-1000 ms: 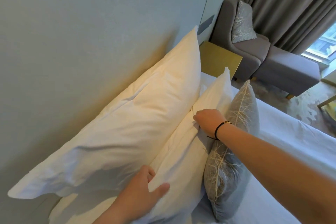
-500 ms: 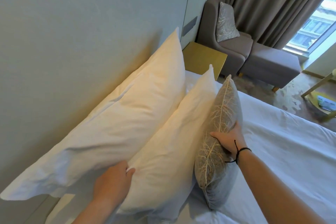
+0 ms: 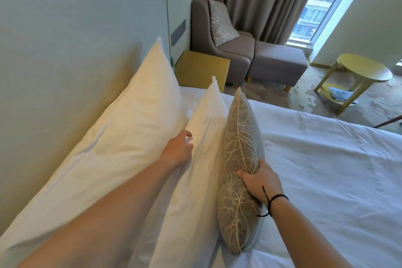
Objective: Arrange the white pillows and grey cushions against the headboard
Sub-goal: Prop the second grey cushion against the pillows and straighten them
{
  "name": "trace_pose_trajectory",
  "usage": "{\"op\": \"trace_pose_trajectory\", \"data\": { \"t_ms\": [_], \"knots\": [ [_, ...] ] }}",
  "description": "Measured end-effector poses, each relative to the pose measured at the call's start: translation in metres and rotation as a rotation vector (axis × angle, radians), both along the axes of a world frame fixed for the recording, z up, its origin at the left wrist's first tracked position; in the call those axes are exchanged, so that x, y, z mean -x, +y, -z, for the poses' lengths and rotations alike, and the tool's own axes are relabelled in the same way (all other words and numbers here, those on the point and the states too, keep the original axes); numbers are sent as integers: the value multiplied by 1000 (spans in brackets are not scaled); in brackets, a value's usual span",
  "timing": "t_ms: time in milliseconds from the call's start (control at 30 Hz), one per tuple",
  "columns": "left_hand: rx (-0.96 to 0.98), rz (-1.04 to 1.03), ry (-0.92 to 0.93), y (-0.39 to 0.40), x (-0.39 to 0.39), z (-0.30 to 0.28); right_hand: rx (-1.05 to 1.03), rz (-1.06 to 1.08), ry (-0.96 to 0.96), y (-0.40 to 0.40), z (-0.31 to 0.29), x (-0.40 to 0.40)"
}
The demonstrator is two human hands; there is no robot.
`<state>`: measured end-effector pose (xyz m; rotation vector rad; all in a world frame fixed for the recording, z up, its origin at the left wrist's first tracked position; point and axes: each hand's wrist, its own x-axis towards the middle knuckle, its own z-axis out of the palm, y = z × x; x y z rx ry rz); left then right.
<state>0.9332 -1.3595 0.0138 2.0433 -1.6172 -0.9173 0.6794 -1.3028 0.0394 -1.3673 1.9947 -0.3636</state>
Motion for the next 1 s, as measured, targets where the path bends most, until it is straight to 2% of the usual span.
{"op": "trace_pose_trajectory", "data": {
  "t_ms": [67, 200, 333, 400, 467, 533, 600, 633, 767, 1000],
  "knots": [
    [25, 74, -155, -21, 1, -5, 7, 13, -18, 4, 3, 7],
    [193, 232, -599, -33, -26, -14, 36, 53, -85, 12, 2, 24],
    [161, 227, -725, -27, -41, -21, 17, 86, -235, 15, -3, 31],
    [159, 218, -696, -20, -34, -27, -29, 56, -373, 17, -5, 27],
    [210, 212, -578, -7, -19, -34, -73, 9, -495, 21, -1, 18],
    [166, 174, -338, 12, 5, -42, -64, 18, -522, 24, 13, 14],
    [22, 152, -119, 35, 38, -51, -28, 81, -590, 24, 29, 17],
    [-30, 183, -117, 48, 56, -52, -20, 114, -629, 23, 36, 20],
    [-125, 345, -378, 77, 102, -45, -75, 177, -666, 12, 64, 38],
    [-136, 300, 33, 91, 64, -28, -196, 234, -644, -2, 119, 46]
  ]
}}
